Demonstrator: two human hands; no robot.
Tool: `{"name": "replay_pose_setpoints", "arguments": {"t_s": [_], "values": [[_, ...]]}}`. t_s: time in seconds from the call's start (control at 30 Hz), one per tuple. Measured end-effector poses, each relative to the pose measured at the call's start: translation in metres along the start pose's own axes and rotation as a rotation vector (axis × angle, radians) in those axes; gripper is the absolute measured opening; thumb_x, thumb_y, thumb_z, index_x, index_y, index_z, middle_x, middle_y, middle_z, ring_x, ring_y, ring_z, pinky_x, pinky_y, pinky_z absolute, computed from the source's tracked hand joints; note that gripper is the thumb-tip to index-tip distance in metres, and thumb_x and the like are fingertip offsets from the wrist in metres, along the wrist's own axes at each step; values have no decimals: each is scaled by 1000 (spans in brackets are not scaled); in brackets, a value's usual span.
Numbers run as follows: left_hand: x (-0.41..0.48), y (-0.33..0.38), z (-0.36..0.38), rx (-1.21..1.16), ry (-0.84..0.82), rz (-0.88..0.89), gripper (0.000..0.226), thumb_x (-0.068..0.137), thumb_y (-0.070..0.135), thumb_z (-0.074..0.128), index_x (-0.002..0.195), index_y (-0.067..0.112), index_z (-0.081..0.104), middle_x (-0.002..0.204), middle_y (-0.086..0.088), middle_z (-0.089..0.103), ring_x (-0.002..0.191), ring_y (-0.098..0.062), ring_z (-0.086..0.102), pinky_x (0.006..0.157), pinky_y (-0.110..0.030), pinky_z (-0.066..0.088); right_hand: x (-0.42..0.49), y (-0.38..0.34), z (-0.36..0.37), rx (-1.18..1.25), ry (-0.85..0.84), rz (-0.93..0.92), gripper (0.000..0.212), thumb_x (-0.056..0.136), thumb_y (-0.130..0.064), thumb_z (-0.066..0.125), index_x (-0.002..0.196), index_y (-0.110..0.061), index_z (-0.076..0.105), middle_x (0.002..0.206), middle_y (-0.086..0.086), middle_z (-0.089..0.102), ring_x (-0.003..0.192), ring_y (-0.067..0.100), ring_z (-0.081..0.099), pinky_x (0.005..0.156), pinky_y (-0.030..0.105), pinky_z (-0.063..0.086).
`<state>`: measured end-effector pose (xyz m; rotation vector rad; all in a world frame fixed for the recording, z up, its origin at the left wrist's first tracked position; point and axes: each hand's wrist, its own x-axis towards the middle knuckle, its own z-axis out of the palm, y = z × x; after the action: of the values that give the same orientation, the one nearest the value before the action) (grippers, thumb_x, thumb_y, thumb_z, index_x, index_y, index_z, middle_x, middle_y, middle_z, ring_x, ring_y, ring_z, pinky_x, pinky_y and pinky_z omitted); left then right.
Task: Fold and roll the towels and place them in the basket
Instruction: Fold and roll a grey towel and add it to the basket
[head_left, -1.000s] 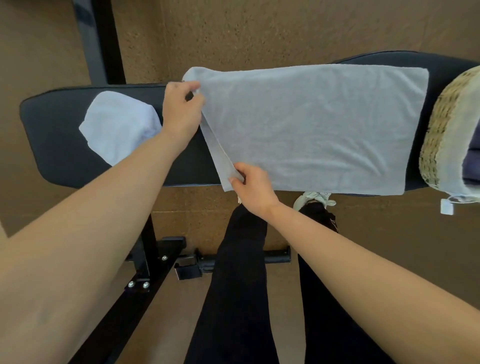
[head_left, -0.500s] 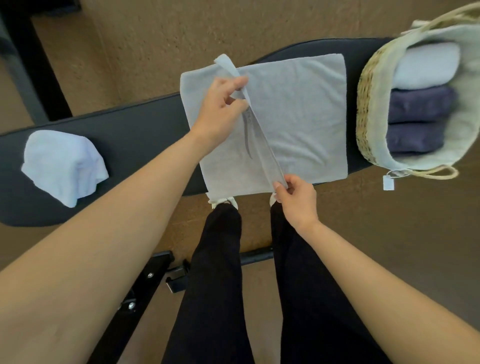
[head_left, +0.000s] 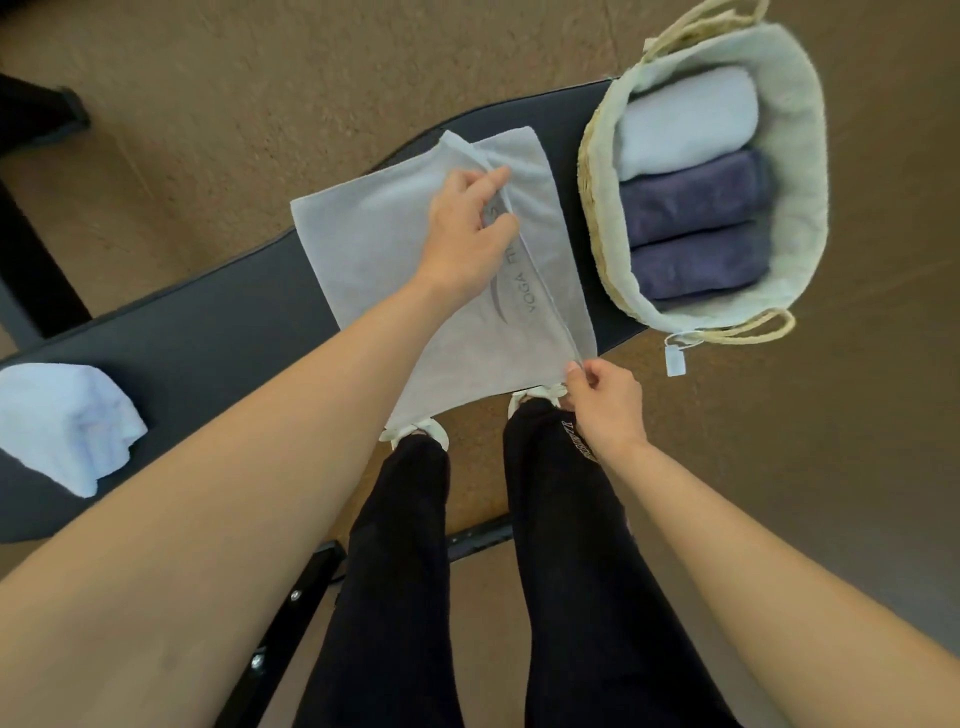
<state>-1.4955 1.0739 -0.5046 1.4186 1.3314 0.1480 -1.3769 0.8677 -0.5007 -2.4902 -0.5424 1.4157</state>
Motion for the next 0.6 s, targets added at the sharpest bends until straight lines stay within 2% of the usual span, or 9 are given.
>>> {"name": "replay_pose_setpoints", "arguments": {"t_s": [0.13, 0.23, 0.33, 0.4, 0.47, 0.53, 0.6], "values": [[8, 11, 25, 24, 8, -21, 61, 88, 22, 54, 149, 15, 52, 114, 6, 41, 120, -27, 49, 111, -41, 43, 14, 8, -14, -22, 17, 1, 43, 103, -35, 53, 73, -5, 59, 71, 11, 63, 64, 21, 55, 64, 37, 43], [14, 14, 37, 8, 4, -25, 62, 88, 20, 56, 149, 14, 53, 111, 11, 41, 115, -24, 50, 110, -41, 43, 25, 14, -19, -59, 26, 7, 44, 103, -35, 53, 65, -13, 51, 63, 2, 55, 60, 15, 49, 59, 34, 36], [17, 16, 44, -38, -67, 10, 64, 84, 20, 57, 148, 15, 52, 121, 13, 48, 115, -20, 52, 110, -37, 43, 39, 21, -19, -55, 58, 36, 42, 103, -34, 52, 66, -14, 50, 63, 2, 55, 64, 23, 51, 64, 35, 36], [14, 12, 46, -48, -147, 23, 62, 85, 17, 60, 146, 18, 56, 136, 8, 54, 127, -20, 53, 113, -34, 41, 46, 26, -18, -71, 87, 78, 35, 102, -34, 52, 74, -13, 53, 72, 3, 59, 73, 27, 55, 70, 34, 38], [4, 0, 45, -76, -177, -47, 50, 90, 11, 60, 140, 18, 63, 135, 9, 60, 124, -14, 56, 106, -24, 43, 51, 27, -17, -108, 122, 114, 24, 101, -34, 54, 90, -13, 57, 87, 2, 62, 82, 27, 57, 74, 33, 37], [-11, -21, 39, -66, -58, -133, 42, 93, 6, 56, 132, 16, 68, 126, 7, 66, 113, -11, 60, 97, -21, 46, 55, 25, -16, -105, 151, 114, 23, 99, -33, 58, 105, -11, 58, 99, 3, 63, 90, 28, 59, 76, 33, 38], [-34, -46, 30, -16, 163, -229, 39, 93, 3, 54, 127, 15, 69, 123, 5, 68, 107, -10, 61, 96, -25, 49, 57, 21, -14, -101, 171, 93, 36, 97, -34, 60, 121, -8, 55, 113, 8, 61, 102, 30, 61, 80, 34, 41]]}}
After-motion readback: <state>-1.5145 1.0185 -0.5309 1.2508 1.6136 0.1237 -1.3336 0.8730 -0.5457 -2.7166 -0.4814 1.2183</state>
